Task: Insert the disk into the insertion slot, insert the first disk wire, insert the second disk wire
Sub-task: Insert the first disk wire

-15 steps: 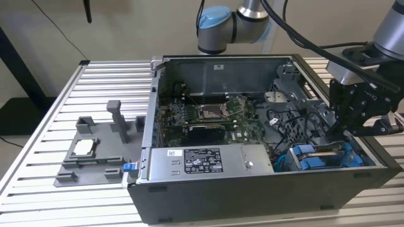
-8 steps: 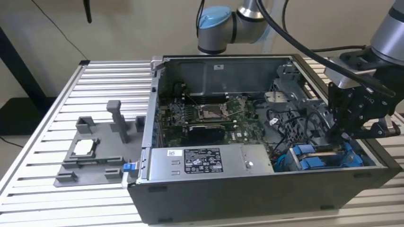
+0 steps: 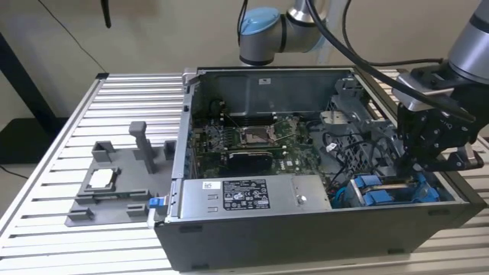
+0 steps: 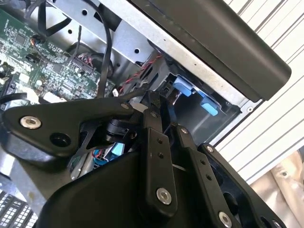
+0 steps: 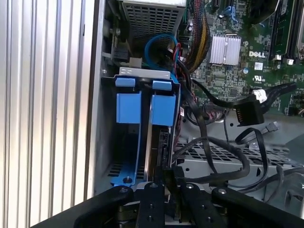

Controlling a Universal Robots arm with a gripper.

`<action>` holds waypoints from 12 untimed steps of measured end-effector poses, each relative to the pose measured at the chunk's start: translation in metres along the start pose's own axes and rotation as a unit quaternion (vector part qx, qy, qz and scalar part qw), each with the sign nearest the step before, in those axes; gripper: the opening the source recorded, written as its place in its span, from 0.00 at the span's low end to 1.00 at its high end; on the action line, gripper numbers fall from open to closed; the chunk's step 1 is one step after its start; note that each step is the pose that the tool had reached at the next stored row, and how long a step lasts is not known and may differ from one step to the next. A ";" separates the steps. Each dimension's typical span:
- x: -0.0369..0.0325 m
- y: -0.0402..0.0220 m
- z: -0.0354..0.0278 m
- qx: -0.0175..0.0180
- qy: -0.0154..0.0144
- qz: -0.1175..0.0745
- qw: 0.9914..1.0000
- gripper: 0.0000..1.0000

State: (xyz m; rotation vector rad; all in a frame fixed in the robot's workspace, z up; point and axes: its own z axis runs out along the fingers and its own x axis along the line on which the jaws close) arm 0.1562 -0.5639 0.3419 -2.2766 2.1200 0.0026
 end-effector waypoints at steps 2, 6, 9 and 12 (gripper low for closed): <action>0.0005 0.0000 0.0008 0.000 0.000 0.004 1.000 0.19; 0.0013 0.0000 0.0027 0.000 0.000 0.011 1.000 0.19; 0.0013 0.0000 0.0040 0.000 0.000 0.014 1.000 0.19; 0.0013 0.0000 0.0049 0.000 0.000 0.016 1.000 0.19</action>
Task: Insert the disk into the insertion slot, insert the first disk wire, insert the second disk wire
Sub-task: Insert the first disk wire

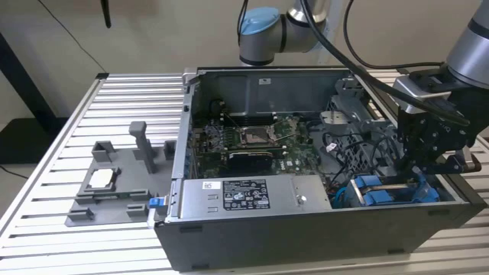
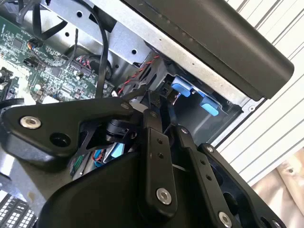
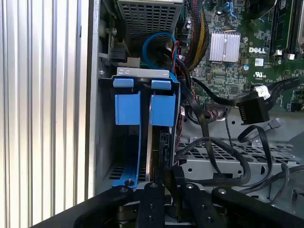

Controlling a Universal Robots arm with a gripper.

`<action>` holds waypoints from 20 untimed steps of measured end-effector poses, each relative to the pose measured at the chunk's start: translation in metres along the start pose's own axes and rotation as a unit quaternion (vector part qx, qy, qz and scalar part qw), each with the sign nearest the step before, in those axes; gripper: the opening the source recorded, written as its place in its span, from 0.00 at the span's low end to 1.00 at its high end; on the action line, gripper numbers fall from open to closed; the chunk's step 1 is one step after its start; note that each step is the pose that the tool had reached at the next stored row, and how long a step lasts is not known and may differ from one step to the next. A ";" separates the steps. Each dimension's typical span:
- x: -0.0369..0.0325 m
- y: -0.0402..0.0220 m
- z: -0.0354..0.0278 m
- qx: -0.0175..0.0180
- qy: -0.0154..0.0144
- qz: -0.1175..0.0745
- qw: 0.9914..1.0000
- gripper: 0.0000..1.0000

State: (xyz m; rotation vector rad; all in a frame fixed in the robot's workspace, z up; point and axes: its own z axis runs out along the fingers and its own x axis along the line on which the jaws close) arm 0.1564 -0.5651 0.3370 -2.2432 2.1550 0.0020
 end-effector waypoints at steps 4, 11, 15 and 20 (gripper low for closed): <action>0.0002 0.0002 0.0045 0.000 0.001 0.004 1.000 0.19; 0.0001 0.0001 0.0062 0.000 0.000 0.004 1.000 0.20; 0.0001 0.0001 0.0025 0.000 0.001 0.004 1.000 0.27; -0.0002 -0.0002 -0.0097 0.000 0.001 0.004 1.000 0.27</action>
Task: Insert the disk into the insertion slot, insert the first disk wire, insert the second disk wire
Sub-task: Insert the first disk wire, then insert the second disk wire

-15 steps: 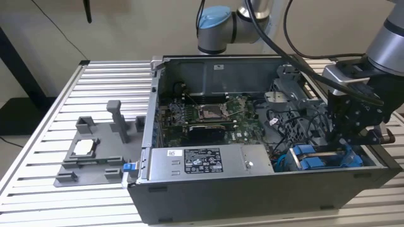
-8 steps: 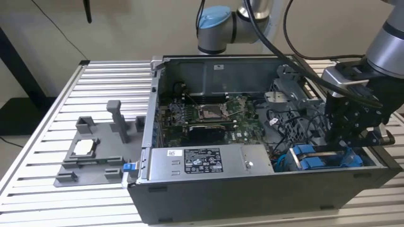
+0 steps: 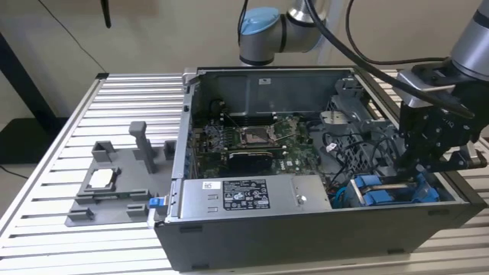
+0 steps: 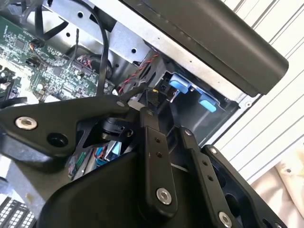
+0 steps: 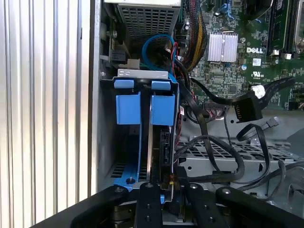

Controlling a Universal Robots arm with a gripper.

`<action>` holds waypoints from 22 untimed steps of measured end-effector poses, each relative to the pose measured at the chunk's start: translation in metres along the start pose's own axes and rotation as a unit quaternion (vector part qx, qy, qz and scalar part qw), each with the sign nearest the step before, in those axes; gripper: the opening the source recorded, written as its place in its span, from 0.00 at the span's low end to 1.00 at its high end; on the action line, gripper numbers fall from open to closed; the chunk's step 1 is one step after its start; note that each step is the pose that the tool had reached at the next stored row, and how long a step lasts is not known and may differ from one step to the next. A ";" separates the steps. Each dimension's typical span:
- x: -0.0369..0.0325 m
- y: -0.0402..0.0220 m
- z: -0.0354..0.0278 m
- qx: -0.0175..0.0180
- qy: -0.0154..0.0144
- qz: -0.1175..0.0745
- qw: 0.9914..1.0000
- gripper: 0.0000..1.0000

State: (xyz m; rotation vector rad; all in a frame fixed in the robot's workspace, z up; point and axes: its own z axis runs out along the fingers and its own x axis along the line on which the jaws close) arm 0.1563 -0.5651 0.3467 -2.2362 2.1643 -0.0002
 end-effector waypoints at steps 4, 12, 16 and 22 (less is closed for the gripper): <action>-0.0001 -0.0001 -0.0060 0.000 0.000 0.000 1.000 0.27; -0.0013 -0.0005 -0.0240 0.000 0.000 0.000 1.000 0.27; -0.0028 -0.0007 -0.0318 0.000 0.000 0.000 1.000 0.27; -0.0117 -0.0007 -0.0373 0.000 0.000 0.000 1.000 0.27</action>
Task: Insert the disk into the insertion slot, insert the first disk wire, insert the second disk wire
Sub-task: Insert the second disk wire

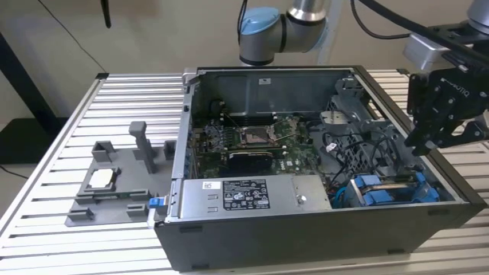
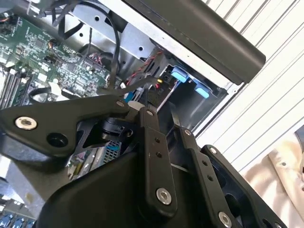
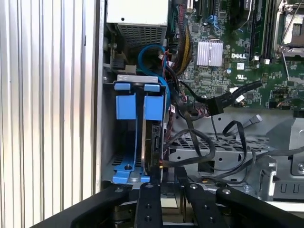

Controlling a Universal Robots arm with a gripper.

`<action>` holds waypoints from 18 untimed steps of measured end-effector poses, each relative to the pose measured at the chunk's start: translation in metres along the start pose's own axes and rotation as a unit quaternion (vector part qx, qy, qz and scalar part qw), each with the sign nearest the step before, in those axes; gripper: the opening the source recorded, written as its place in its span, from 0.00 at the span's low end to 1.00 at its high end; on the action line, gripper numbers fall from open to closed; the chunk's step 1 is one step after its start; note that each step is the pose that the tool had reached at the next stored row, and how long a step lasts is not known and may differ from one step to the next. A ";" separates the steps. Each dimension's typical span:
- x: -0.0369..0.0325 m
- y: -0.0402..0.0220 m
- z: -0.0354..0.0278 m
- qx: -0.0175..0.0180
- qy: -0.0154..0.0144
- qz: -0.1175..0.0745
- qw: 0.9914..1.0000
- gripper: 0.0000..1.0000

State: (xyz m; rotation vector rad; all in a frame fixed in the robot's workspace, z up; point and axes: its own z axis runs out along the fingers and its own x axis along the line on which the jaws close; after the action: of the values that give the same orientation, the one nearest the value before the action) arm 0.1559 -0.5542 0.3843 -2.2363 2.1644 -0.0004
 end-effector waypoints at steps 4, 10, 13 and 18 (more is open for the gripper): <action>-0.0099 0.0000 -0.0011 0.000 0.000 0.000 1.000 0.27; -0.0231 0.0002 -0.0029 0.000 0.000 0.000 1.000 0.27; -0.0255 0.0023 -0.0033 0.000 0.000 0.000 1.000 0.27; -0.0259 0.0116 -0.0038 0.002 0.000 0.000 1.000 0.27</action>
State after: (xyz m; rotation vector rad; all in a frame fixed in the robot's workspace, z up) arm 0.1433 -0.5288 0.3884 -2.2342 2.1623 -0.0048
